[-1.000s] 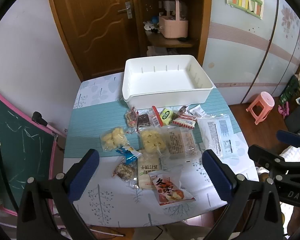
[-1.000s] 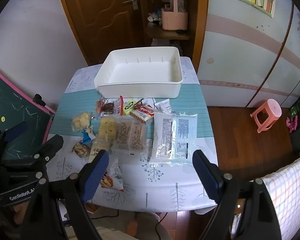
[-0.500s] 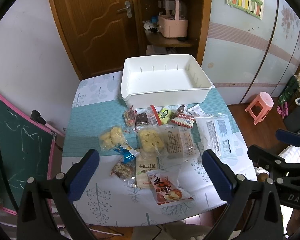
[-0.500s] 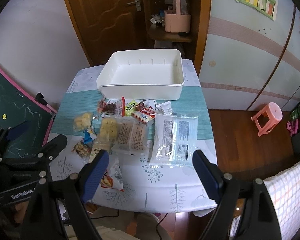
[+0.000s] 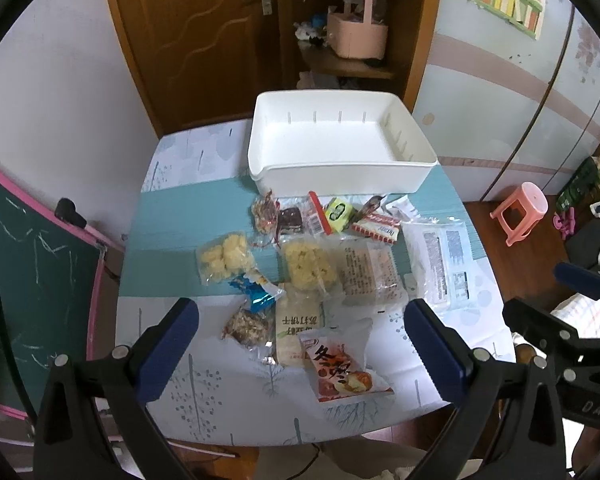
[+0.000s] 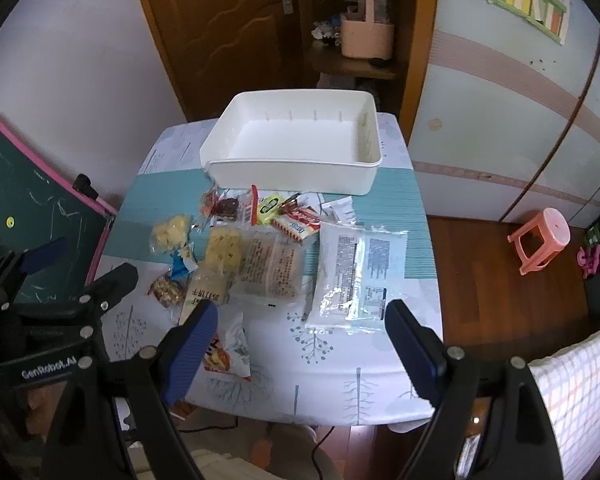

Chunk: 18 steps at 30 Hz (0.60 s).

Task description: Organize snacks

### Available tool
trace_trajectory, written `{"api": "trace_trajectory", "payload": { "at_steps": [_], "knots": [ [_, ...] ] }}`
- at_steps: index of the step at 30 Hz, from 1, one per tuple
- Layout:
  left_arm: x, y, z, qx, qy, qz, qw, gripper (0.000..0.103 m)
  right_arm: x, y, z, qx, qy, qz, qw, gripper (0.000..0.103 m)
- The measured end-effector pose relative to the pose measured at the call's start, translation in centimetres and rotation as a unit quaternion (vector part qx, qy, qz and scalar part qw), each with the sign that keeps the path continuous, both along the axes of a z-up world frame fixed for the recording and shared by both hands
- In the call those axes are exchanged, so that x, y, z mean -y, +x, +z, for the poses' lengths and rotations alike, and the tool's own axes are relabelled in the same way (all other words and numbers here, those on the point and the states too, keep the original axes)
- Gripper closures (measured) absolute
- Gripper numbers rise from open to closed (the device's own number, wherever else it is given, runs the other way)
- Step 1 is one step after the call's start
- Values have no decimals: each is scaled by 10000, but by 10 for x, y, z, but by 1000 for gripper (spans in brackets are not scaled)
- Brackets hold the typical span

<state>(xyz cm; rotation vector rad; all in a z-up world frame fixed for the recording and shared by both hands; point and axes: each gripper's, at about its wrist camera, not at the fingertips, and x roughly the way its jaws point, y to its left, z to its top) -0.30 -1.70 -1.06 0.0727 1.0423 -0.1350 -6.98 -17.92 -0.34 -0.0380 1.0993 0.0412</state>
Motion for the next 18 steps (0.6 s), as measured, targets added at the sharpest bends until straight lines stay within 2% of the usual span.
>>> {"api": "trace_trajectory", "payload": {
  "at_steps": [5,9,13,18],
  "knots": [
    [-12,8,-15,-240,-30,75,9997,1,-4,4,-10,-168,73,90,9998,17],
    [-23,12,-26,-327,116,66,9994,1,-9,10,-22,-390,244,211,9987,17],
    [-40,14,-40,-399,331,-6,9987,1,-14,18,-40,-662,495,305,9961,17],
    [-67,16,-61,-607,362,-182,9973,1,-28,26,-73,-1021,666,615,9906,18]
  ]
}}
